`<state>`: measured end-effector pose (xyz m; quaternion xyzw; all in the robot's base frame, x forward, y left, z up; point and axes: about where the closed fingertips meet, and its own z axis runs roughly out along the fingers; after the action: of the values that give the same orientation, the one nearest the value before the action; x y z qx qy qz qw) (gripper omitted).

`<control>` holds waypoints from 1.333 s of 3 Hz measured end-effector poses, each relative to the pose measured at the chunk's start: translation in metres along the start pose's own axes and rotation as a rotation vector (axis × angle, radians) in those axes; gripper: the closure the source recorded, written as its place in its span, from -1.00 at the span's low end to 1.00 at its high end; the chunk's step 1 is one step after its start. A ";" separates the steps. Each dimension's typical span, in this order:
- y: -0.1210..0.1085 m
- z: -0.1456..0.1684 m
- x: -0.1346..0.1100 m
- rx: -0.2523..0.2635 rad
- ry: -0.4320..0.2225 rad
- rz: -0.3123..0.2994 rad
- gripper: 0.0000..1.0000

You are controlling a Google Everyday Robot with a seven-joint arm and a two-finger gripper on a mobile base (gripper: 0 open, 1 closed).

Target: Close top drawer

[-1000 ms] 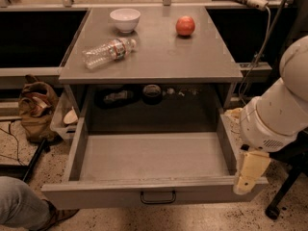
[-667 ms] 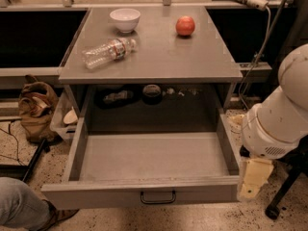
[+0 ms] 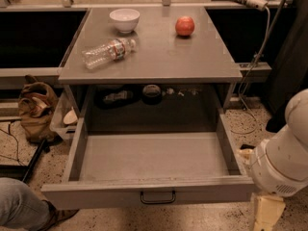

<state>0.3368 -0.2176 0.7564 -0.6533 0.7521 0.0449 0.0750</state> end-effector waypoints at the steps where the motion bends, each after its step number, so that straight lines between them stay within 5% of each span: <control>1: 0.013 0.027 -0.009 -0.061 -0.051 -0.061 -1.00; 2: 0.018 0.048 -0.028 -0.114 -0.081 -0.146 -1.00; 4: 0.031 0.054 -0.024 -0.137 -0.069 -0.152 -1.00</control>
Offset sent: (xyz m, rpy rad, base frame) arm -0.0122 0.0629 -0.0647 0.1300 0.1172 0.2720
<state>0.3124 -0.1808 0.7065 -0.7102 0.6924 0.1128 0.0590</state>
